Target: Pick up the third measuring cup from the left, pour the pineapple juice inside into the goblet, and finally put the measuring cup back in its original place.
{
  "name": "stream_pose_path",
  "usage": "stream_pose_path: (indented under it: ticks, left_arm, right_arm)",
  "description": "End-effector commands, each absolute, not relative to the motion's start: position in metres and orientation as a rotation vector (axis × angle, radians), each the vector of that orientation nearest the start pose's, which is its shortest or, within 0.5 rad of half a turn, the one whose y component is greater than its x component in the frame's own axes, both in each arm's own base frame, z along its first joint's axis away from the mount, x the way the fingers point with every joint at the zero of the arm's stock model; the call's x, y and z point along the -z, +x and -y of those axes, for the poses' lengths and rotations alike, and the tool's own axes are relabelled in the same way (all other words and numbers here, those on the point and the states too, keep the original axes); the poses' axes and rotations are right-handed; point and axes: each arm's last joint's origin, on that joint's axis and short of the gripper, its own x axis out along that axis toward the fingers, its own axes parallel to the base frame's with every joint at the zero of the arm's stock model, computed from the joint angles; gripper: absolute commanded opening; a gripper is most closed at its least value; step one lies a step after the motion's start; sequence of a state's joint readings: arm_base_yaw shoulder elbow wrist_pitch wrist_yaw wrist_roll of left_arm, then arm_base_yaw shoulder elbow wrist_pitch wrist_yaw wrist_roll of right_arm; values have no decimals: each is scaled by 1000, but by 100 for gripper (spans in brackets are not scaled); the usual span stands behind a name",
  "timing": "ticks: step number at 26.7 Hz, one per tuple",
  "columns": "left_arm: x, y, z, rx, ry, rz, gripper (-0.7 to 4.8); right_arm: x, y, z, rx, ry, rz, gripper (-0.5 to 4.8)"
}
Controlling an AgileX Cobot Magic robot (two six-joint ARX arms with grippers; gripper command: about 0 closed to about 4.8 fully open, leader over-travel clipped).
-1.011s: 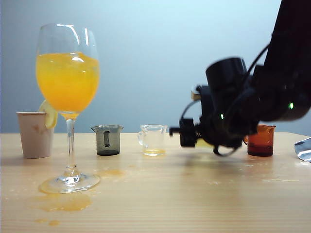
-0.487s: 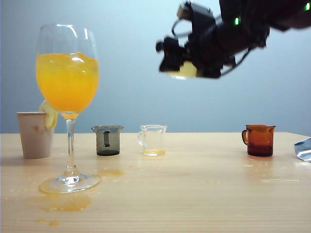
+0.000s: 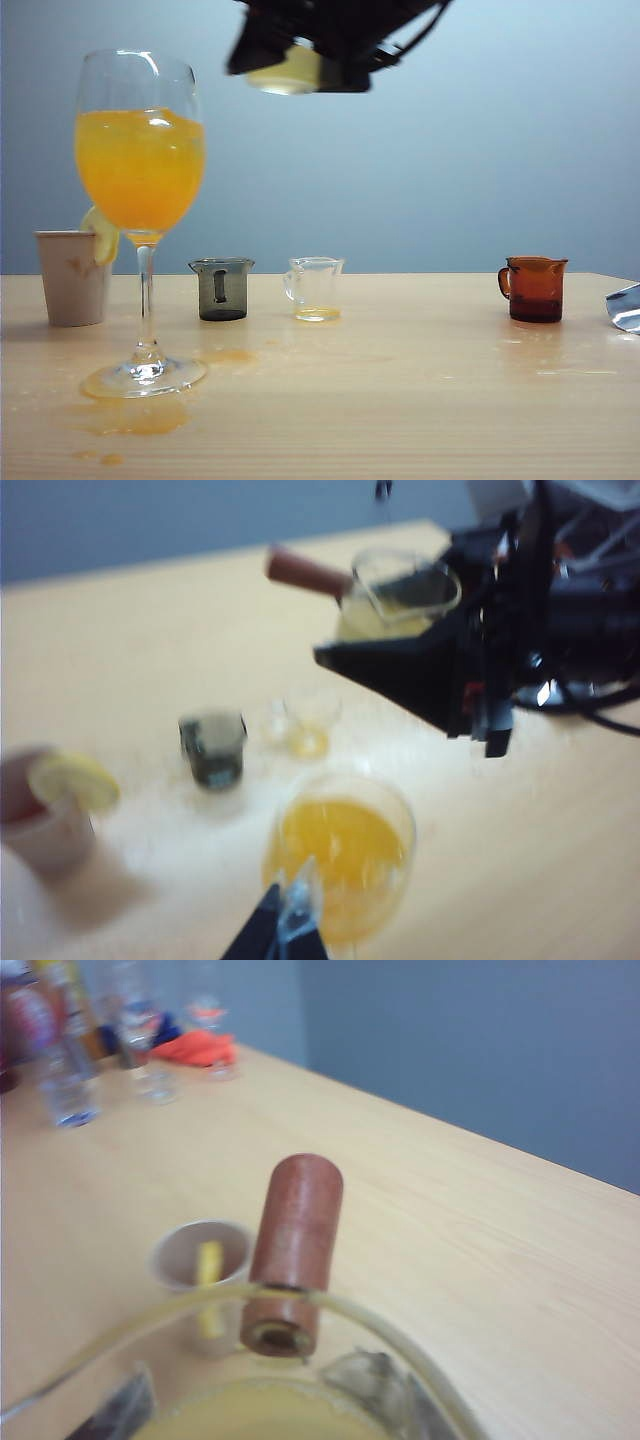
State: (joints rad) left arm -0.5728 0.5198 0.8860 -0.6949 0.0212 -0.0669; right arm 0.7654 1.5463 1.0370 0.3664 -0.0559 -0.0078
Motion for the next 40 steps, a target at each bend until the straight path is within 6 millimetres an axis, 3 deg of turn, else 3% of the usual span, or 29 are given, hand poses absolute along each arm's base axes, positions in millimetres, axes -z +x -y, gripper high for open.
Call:
stream_pose_path:
  ticks: [1,18,29,40]
  left_arm:
    - [-340,70,48,622,20,-430,-5]
    - [-337,67,48,633,42,-472,-4]
    - [-337,67,48,631,42,-471,-3]
    - [-337,67,48,631,42,-471,-3]
  right_arm:
    - [-293,239,-258,-880,-107,-91,139]
    - [-292,229,-266,-923,-409,47,139]
    - [-297,231,-266,-883,-413,83,139]
    - [-316,233,-270,-880,-397,137,139]
